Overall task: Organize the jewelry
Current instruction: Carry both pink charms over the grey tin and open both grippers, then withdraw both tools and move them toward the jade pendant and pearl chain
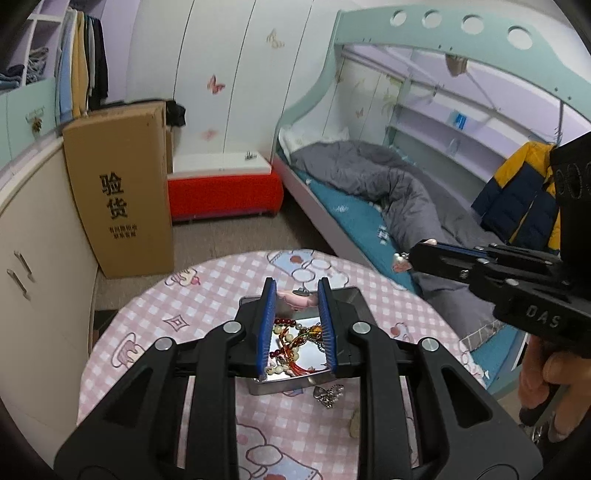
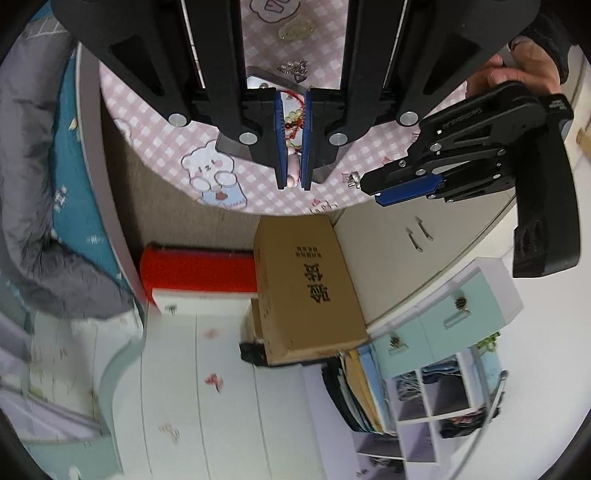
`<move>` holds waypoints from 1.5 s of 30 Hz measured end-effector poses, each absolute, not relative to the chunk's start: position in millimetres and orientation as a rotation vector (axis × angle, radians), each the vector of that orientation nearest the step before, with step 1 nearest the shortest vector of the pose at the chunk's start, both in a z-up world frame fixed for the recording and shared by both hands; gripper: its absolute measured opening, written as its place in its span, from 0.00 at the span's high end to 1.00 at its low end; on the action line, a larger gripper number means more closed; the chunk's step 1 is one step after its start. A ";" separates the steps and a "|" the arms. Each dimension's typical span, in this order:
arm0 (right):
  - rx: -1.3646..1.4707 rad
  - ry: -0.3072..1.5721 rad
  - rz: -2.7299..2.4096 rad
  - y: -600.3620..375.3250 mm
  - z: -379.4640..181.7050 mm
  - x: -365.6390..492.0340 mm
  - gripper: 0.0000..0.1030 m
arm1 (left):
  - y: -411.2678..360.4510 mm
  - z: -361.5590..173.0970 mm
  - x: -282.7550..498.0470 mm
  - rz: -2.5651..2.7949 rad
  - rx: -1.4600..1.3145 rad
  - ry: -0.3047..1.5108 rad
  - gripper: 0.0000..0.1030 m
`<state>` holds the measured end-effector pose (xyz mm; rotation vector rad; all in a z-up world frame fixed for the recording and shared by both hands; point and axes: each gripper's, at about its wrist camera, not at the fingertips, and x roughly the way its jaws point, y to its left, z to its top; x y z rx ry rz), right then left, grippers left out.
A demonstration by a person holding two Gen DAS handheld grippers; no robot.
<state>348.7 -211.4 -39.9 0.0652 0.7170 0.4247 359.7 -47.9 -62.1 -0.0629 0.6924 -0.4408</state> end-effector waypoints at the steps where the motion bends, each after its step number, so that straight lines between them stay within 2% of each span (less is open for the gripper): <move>1: 0.078 0.735 0.419 -212.8 -47.1 355.1 0.94 | -50.4 -65.2 362.5 -0.442 -0.063 0.701 0.77; 3: 0.118 0.764 0.407 -217.4 -61.2 365.9 0.91 | -56.8 -75.2 372.0 -0.452 -0.055 0.740 0.77; 4: 0.139 0.775 0.401 -220.5 -65.9 368.5 0.90 | -59.4 -80.3 375.5 -0.444 -0.043 0.762 0.73; 5: 0.162 0.786 0.399 -222.3 -69.3 370.4 0.86 | -60.1 -83.6 377.1 -0.418 -0.033 0.776 0.43; 6: 0.192 0.794 0.401 -225.5 -74.0 371.1 0.74 | -57.5 -84.6 376.2 -0.391 -0.032 0.766 0.17; 7: 0.204 0.794 0.399 -226.8 -74.7 370.7 0.66 | -51.6 -82.5 371.4 -0.370 -0.043 0.716 0.12; 8: 0.213 0.785 0.386 -228.7 -74.3 368.4 0.38 | -48.6 -81.0 367.3 -0.361 -0.048 0.686 0.11; 9: 0.219 0.772 0.373 -231.0 -72.4 366.8 0.17 | -45.0 -79.1 364.1 -0.354 -0.052 0.673 0.10; 11: 0.244 0.734 0.333 -239.9 -66.3 360.6 0.07 | -38.1 -75.4 360.6 -0.335 -0.063 0.668 0.10; 32: 0.172 0.557 0.171 -264.5 -22.3 242.3 0.07 | 2.0 -28.0 222.5 -0.208 -0.041 0.426 0.08; 39: 0.162 0.501 0.151 -259.5 -38.2 189.6 0.07 | 17.7 -46.6 188.1 -0.181 -0.086 0.395 0.07; 45: 0.118 0.521 0.120 -245.4 -63.4 164.7 0.07 | 20.4 -74.4 171.7 -0.174 -0.106 0.439 0.07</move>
